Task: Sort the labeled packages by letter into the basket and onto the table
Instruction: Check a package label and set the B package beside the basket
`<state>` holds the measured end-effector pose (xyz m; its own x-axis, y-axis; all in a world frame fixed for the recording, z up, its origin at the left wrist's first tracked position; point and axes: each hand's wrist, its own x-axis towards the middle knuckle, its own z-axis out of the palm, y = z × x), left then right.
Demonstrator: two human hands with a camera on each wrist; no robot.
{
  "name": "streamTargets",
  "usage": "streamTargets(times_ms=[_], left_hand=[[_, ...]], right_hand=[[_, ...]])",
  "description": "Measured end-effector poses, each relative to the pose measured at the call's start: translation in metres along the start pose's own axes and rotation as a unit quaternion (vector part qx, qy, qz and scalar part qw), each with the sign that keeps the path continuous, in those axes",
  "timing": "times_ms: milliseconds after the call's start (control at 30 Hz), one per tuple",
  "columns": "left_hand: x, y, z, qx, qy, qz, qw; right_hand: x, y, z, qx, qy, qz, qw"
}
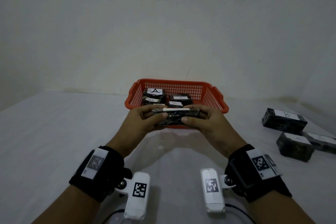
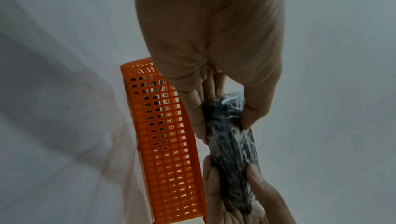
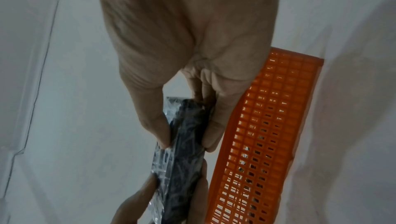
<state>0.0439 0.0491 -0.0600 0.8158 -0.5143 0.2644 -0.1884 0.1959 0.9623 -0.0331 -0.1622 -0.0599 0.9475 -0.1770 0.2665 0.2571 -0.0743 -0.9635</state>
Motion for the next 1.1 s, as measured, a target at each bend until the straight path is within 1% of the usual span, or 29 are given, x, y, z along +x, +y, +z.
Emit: streamTargets(times_ms=[67, 100, 200, 300, 367, 433, 467, 533, 600, 700, 800, 900, 1033, 1100], left_hand=[[-0.0007, 0.0002, -0.0003, -0.009, -0.011, -0.005, 1.000], [-0.0011, 0.0006, -0.0003, 0.006, -0.008, 0.002, 1.000], [-0.0016, 0.0011, -0.0007, 0.050, 0.012, 0.042, 0.998], [-0.0028, 0.0022, -0.0005, 0.073, 0.008, 0.071, 0.995], [-0.0038, 0.0032, 0.0002, 0.075, 0.001, 0.088, 0.993], [-0.0035, 0.0029, -0.0001, 0.071, -0.004, 0.098, 0.993], [-0.0033, 0.0032, 0.0001, 0.073, -0.011, 0.091, 0.993], [-0.0021, 0.0034, 0.0008, 0.062, -0.026, 0.053, 0.996], [-0.0015, 0.0041, 0.0028, 0.027, -0.020, 0.018, 0.999], [-0.0005, 0.0038, 0.0028, 0.038, 0.015, 0.028, 0.999], [0.0000, 0.0027, 0.0019, 0.050, 0.007, 0.036, 0.998], [0.0004, 0.0016, 0.0020, 0.023, -0.002, 0.018, 1.000], [0.0017, 0.0003, -0.0026, 0.029, 0.028, 0.023, 0.999], [0.0018, 0.0012, -0.0045, 0.019, 0.025, 0.022, 0.999]], right_hand=[[-0.0013, -0.0021, -0.0023, -0.017, 0.006, -0.010, 1.000], [-0.0022, -0.0034, -0.0024, -0.025, 0.011, -0.014, 1.000], [-0.0033, -0.0058, 0.0002, -0.023, 0.007, -0.012, 1.000], [-0.0024, -0.0077, 0.0041, 0.050, -0.024, 0.031, 0.998], [-0.0008, -0.0082, 0.0047, 0.080, -0.019, 0.058, 0.995], [-0.0002, -0.0074, 0.0046, 0.090, -0.010, 0.067, 0.994], [-0.0004, -0.0062, 0.0041, 0.097, -0.005, 0.063, 0.993], [-0.0015, -0.0058, 0.0035, 0.094, 0.003, 0.045, 0.995], [-0.0017, -0.0057, 0.0026, 0.079, 0.009, 0.027, 0.996], [-0.0002, -0.0048, 0.0033, 0.086, 0.004, 0.020, 0.996], [0.0008, -0.0045, 0.0064, 0.079, 0.020, 0.011, 0.997], [0.0006, -0.0023, 0.0067, 0.052, 0.038, -0.004, 0.998], [0.0007, -0.0005, 0.0064, 0.076, -0.003, 0.020, 0.997], [0.0000, -0.0003, 0.0055, 0.064, -0.007, 0.018, 0.998]])
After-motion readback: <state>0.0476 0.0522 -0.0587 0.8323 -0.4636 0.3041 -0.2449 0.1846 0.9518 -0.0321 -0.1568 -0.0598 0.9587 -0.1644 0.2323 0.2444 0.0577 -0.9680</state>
